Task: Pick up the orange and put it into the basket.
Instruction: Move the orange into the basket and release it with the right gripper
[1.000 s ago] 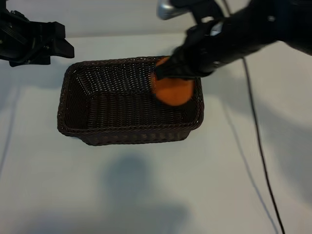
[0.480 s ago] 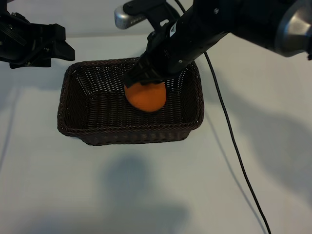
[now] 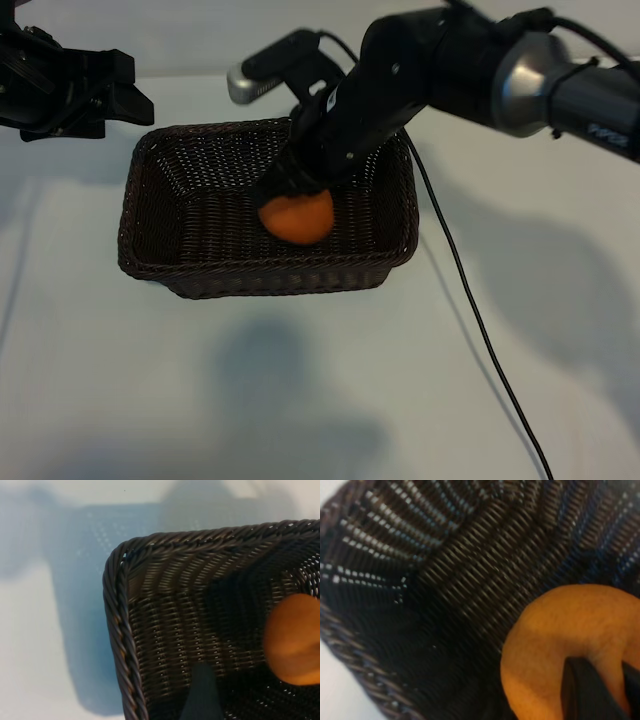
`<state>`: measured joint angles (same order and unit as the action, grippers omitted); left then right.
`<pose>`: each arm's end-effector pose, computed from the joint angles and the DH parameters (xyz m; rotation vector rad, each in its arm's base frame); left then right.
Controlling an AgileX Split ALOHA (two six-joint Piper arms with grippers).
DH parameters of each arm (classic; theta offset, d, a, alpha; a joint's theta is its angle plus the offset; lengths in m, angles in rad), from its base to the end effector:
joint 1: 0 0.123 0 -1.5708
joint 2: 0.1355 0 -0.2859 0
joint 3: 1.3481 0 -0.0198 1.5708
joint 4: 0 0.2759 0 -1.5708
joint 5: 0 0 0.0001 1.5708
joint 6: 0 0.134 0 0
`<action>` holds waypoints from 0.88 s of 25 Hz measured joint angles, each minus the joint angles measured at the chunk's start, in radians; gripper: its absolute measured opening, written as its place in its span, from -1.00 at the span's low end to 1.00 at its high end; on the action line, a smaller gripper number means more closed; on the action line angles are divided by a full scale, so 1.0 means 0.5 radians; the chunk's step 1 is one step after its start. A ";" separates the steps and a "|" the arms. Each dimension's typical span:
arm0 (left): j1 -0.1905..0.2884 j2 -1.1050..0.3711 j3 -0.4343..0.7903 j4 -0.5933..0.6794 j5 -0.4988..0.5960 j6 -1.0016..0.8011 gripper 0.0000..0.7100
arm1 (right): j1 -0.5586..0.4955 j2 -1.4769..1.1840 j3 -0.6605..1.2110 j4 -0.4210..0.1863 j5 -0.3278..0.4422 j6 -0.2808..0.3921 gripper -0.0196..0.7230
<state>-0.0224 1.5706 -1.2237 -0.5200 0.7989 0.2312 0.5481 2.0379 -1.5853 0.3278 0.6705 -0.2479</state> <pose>0.3780 -0.0562 0.2500 -0.0204 2.5466 -0.5315 0.4099 0.2817 0.1673 -0.7666 2.5054 0.4632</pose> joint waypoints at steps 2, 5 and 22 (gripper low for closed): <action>0.000 0.000 0.000 0.000 0.000 0.000 0.66 | 0.000 0.062 0.000 0.000 0.000 0.000 -0.70; 0.000 0.000 0.000 0.000 0.000 0.000 0.66 | 0.000 0.136 0.000 0.000 -0.009 -0.002 -0.70; 0.000 0.000 0.000 0.000 0.002 -0.005 0.66 | 0.000 0.159 -0.081 0.004 0.093 0.033 0.90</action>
<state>-0.0224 1.5706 -1.2237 -0.5200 0.7999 0.2289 0.5481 2.1174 -1.6256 0.3298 0.7172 -0.2312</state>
